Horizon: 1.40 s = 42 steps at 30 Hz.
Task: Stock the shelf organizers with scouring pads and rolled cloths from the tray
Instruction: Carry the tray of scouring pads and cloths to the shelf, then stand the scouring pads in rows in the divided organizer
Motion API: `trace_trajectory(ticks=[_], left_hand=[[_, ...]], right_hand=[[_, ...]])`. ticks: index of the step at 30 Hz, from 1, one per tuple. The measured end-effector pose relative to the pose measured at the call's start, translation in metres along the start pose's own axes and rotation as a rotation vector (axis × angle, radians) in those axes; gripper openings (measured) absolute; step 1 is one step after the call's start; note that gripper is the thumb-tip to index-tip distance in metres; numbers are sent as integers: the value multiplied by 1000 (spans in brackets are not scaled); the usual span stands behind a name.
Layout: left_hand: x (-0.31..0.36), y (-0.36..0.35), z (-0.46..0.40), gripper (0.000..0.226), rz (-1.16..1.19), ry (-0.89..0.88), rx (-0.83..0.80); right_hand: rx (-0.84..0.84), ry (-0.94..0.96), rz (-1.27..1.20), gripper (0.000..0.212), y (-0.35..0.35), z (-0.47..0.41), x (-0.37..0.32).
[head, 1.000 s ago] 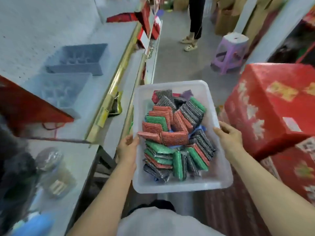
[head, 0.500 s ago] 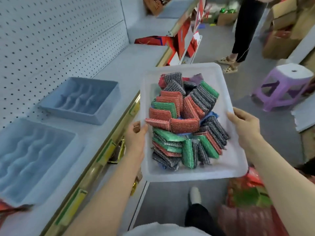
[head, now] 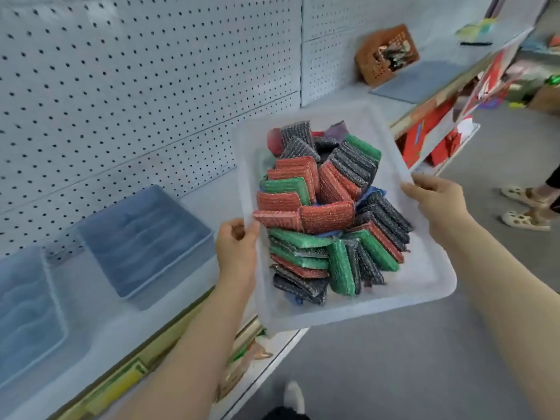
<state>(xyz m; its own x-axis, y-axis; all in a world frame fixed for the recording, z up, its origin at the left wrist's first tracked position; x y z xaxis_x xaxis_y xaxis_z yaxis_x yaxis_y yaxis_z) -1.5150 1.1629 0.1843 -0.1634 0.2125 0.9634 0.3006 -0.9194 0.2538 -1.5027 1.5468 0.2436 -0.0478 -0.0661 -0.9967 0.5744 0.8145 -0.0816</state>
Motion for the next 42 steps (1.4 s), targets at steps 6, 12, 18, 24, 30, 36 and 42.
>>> trace_trajectory(ticks=[6,12,18,24,30,36,42], left_hand=[[4,-25,-79,15,-9,59,166],[2,-41,-131,15,43,229,284],[-1,-59,-157,21,-21,375,379],[-6,-80,-165,30,-20,452,463],[0,-95,-159,33,-35,495,547],[65,-94,-138,41,-373,144,867],[93,-163,-191,29,-389,21,313]], right_hand=[[-176,8,66,33,-92,-123,8],[-334,-92,159,37,-172,-204,19],[-450,-182,231,43,-216,-262,46],[-562,-271,232,44,-243,-307,76],[-649,-336,281,45,-253,-331,89],[-874,297,640,63,-282,-304,52],[-1359,194,859,124,-322,-247,92]])
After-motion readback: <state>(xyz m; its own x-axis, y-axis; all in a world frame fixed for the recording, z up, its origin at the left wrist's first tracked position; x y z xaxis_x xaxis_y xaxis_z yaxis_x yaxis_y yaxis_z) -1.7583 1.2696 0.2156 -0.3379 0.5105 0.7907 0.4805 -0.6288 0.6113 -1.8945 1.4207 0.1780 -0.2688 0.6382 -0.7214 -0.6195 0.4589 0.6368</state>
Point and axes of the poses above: each hand's wrist, its own z-axis away from the middle knuckle, its own y-axis out of the back of the hand, x = y × z, the point moved 8 cm from there along -z, towards the middle knuckle, and after that the axes turned 14 degrees about -z, right-handed, at the moved point
